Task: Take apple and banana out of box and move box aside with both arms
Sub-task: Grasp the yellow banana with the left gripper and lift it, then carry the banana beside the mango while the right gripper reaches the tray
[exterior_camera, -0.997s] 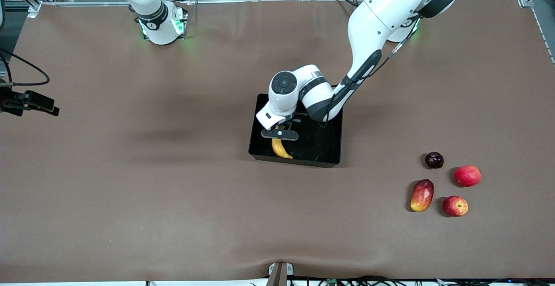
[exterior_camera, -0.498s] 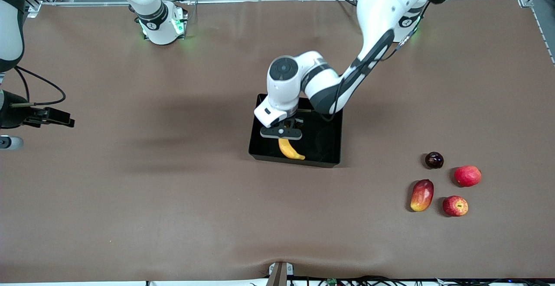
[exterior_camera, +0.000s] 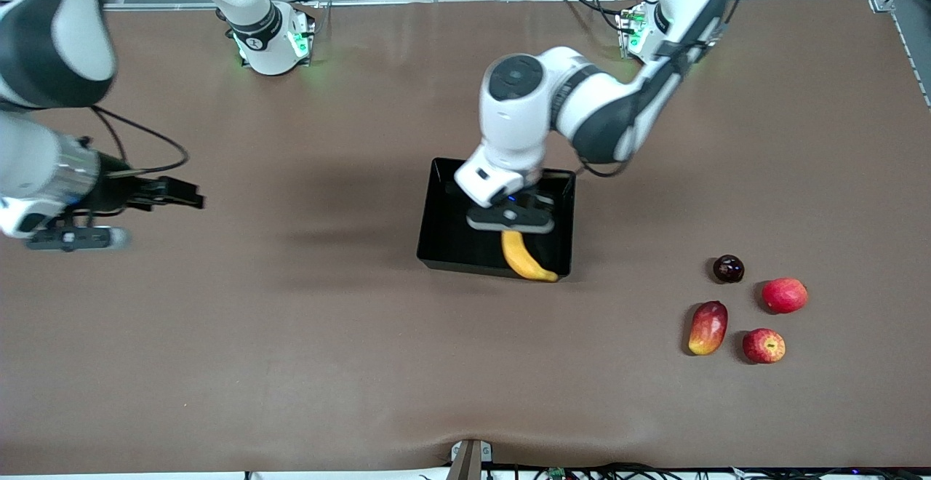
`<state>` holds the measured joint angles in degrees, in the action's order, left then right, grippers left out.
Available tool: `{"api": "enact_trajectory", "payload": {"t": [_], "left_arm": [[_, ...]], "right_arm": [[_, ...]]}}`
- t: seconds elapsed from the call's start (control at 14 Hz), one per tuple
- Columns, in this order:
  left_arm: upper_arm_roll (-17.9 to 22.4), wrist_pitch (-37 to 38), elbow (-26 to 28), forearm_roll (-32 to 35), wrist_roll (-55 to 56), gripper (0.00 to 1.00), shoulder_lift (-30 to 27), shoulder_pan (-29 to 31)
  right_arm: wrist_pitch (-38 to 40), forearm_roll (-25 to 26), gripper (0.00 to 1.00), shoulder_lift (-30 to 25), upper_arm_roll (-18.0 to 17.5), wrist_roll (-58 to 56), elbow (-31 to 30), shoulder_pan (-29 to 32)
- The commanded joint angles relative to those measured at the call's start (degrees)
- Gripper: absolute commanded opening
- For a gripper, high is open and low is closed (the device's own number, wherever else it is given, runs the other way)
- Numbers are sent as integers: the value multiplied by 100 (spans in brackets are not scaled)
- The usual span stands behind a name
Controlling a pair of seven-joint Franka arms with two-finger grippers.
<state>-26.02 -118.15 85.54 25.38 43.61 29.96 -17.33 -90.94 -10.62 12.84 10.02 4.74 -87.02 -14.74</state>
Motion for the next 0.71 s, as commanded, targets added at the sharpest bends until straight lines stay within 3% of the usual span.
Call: {"api": "enact_trajectory", "payload": {"t": [0.0, 0.21, 0.43, 0.64], "left_arm": [[-35, 160, 182, -243, -703, 0, -245, 457], [-131, 178, 410, -489, -1642, 0, -429, 1081], [-411, 213, 762, -612, -2495, 0, -535, 1836], [-659, 222, 1079, -745, -3409, 0, -448, 2488]], "right_arm": [[-82, -89, 100, 270, 44, 771, 18, -694], [-494, -98, 100, 701, 44, 1098, -17, -1372], [-968, -527, 100, 1105, 44, 1195, -26, -1698], [-1635, -608, 100, 1317, 44, 2001, -261, -2145]]}}
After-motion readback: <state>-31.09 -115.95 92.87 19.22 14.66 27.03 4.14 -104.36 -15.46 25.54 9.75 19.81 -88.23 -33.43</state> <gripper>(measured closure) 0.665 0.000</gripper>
